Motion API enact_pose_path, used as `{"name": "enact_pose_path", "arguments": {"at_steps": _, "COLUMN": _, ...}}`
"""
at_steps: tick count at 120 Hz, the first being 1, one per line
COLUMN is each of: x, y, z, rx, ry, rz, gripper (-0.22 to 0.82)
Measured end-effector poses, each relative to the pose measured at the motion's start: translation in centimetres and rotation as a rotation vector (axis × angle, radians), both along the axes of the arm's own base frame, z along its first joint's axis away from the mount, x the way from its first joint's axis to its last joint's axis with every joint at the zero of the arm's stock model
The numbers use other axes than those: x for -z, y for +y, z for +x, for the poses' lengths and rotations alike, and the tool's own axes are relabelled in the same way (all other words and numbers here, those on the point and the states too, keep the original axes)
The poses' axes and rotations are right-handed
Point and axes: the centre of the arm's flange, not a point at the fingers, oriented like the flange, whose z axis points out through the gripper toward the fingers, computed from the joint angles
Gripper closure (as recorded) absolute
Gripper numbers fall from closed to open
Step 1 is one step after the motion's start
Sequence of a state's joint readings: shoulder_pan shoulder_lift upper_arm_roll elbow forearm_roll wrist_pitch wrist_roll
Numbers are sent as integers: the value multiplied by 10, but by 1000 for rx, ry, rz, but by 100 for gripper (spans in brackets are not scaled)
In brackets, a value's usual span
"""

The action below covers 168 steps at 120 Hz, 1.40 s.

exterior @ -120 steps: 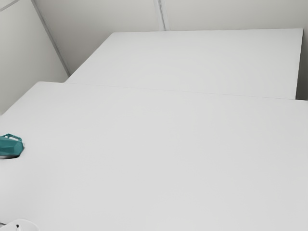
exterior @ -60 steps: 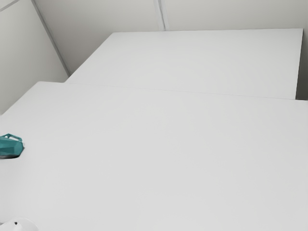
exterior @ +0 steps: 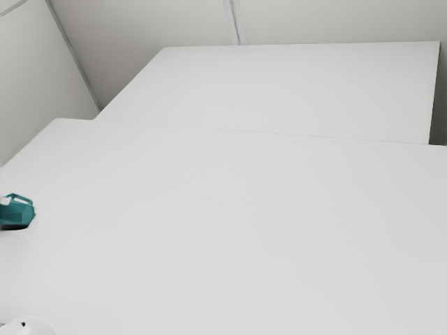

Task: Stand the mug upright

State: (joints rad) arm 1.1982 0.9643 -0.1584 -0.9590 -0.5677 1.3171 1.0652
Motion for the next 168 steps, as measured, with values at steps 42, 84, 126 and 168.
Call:
{"name": "enact_pose_path", "arguments": {"at_steps": 42, "x": -11, "y": -14, "z": 9, "rx": 27, "ry": -57, "rz": -94, "gripper": 71}}
{"name": "enact_pose_path", "arguments": {"at_steps": 84, "x": -31, "y": -23, "z": -3, "rx": 39, "ry": -53, "rz": -130, "gripper": 78}}
{"name": "enact_pose_path", "arguments": {"at_steps": 126, "x": -156, "y": -146, "z": 46, "rx": 260, "ry": 96, "rz": 46, "gripper": 79}}
{"name": "enact_pose_path", "arguments": {"at_steps": 168, "x": -192, "y": -337, "z": 127, "rx": 443, "ry": 163, "rz": 324, "gripper": 79}}
